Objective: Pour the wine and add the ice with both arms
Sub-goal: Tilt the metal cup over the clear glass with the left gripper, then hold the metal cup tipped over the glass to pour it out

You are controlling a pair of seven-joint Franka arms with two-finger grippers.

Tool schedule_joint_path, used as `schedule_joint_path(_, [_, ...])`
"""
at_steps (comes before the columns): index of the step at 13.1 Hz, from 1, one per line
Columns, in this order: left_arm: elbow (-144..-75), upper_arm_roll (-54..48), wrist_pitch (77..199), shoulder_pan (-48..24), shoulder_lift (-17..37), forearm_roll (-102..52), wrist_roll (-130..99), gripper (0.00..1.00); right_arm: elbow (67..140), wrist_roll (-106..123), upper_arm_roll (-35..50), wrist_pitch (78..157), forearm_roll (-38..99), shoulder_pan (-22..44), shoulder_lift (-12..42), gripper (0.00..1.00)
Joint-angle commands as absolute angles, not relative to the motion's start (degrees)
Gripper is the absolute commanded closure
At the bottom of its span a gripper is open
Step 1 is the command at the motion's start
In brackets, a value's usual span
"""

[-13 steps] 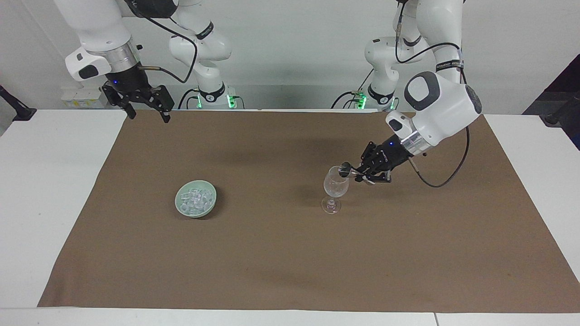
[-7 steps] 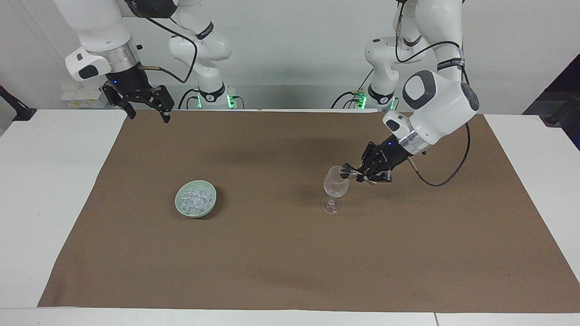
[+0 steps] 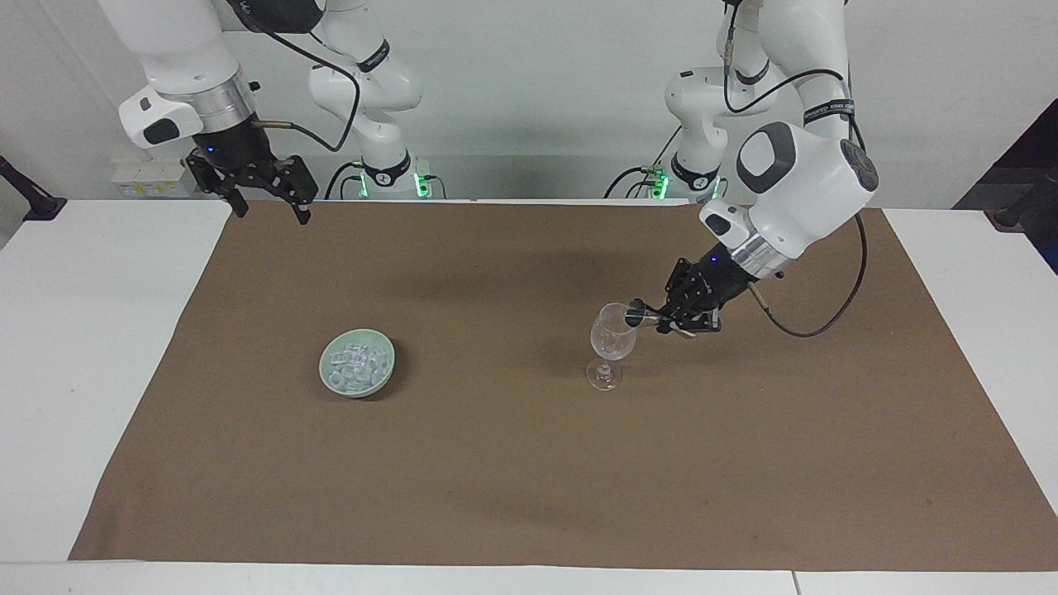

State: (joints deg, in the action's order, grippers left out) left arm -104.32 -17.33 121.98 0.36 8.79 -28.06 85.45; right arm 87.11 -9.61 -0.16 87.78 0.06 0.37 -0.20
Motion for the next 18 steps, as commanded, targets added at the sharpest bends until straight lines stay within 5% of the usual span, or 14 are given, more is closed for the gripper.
schedule_joint_path(1, [-104.0, -16.3, 120.5, -1.8, 7.6, -22.8, 80.6, 1.00, 87.4, -10.2, 0.1, 88.4, 1.2, -0.2, -0.2, 0.00])
schedule_joint_path(18, [-101.2, -16.3, 118.1, -4.5, 7.3, -11.7, 75.2, 1.00, 87.4, -10.2, 0.1, 88.4, 1.2, -0.3, -0.2, 0.00])
